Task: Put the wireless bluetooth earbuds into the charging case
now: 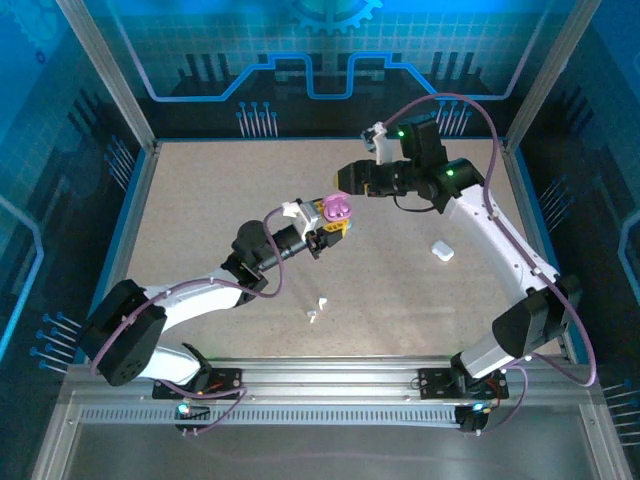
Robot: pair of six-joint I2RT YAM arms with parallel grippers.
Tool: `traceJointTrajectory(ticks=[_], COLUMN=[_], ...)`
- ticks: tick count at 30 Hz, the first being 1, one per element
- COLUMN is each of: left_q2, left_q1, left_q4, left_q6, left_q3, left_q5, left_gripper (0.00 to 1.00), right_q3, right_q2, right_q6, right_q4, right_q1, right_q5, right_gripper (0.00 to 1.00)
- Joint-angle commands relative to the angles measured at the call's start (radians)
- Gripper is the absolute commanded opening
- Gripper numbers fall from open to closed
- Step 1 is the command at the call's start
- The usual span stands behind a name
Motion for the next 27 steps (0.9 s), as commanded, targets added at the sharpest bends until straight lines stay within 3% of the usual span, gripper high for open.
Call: traceJointTrajectory(ticks=[1, 7, 15, 25, 27], left_q2=[-0.027, -0.023, -0.022, -0.016, -0.016], left_q1=[-0.009, -0.006, 0.001, 0.008, 0.01], left_q4=[0.038, 0.051, 0.054, 0.063, 0.064], left_q6=[0.003, -0.018, -0.046, -0.073, -0.077], left_q3=[0.005, 0.008, 0.022, 0.031, 0.031], left_q5=[0.015, 0.02, 0.064, 0.079, 0.082], left_gripper=[0.35, 0.35, 0.35, 0.35, 0.35], right_q3=[0.016, -0.063, -0.202, -0.25, -0.252], right_q2=[-0.003, -0.041, -0.071, -0.035, -0.036], right_q6=[-0.029, -0.014, 0.041, 0.057, 0.058], right_q4=[-0.054, -0.026, 0.055, 0.103, 0.111], right_q1=[-0.006, -0.023, -0.071, -0.07, -0.07], right_q5=[-0.075, -0.145, -0.357, -0.534, -0.543], right_gripper=[0.53, 0.54, 0.58, 0.55, 0.49])
